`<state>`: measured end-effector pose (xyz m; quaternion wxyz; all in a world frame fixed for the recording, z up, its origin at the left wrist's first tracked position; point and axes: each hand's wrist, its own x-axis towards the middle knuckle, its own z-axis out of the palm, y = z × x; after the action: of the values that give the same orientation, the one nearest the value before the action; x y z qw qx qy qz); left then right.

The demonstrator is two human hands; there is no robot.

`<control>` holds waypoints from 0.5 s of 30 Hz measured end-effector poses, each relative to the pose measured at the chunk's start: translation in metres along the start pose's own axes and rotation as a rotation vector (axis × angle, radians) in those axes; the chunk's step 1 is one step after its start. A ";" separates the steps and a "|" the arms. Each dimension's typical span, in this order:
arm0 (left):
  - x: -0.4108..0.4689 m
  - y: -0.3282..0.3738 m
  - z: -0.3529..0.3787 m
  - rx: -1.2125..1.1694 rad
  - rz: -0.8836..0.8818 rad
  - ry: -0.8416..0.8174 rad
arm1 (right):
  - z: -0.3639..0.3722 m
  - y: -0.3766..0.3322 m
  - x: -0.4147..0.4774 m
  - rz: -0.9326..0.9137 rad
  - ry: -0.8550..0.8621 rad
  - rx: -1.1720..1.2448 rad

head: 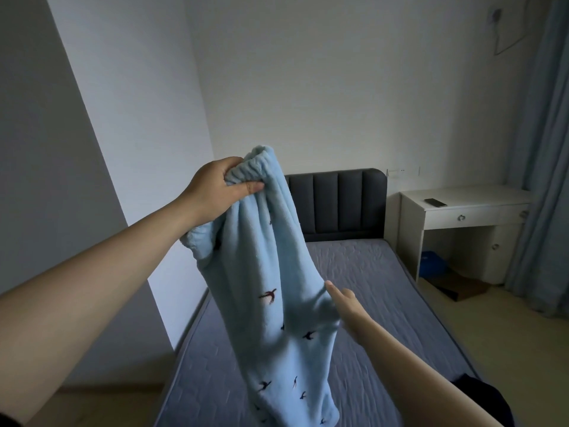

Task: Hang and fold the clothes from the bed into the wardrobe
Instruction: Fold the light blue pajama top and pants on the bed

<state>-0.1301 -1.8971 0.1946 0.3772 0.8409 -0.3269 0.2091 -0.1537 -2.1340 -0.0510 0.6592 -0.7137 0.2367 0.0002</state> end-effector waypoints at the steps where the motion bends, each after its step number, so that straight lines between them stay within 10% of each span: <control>1: 0.001 -0.001 0.000 0.002 -0.001 0.000 | -0.002 -0.001 0.002 0.006 -0.012 0.050; 10: -0.004 -0.051 -0.005 0.050 -0.174 -0.056 | -0.050 0.000 -0.003 -0.072 0.147 0.300; 15: -0.009 -0.069 0.005 0.006 -0.228 -0.050 | -0.087 -0.012 -0.012 -0.204 -0.057 0.078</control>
<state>-0.0870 -1.8631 0.1518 0.3877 0.8787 -0.2378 0.1448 -0.1879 -2.2114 -0.0247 0.6897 -0.7075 0.1439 -0.0558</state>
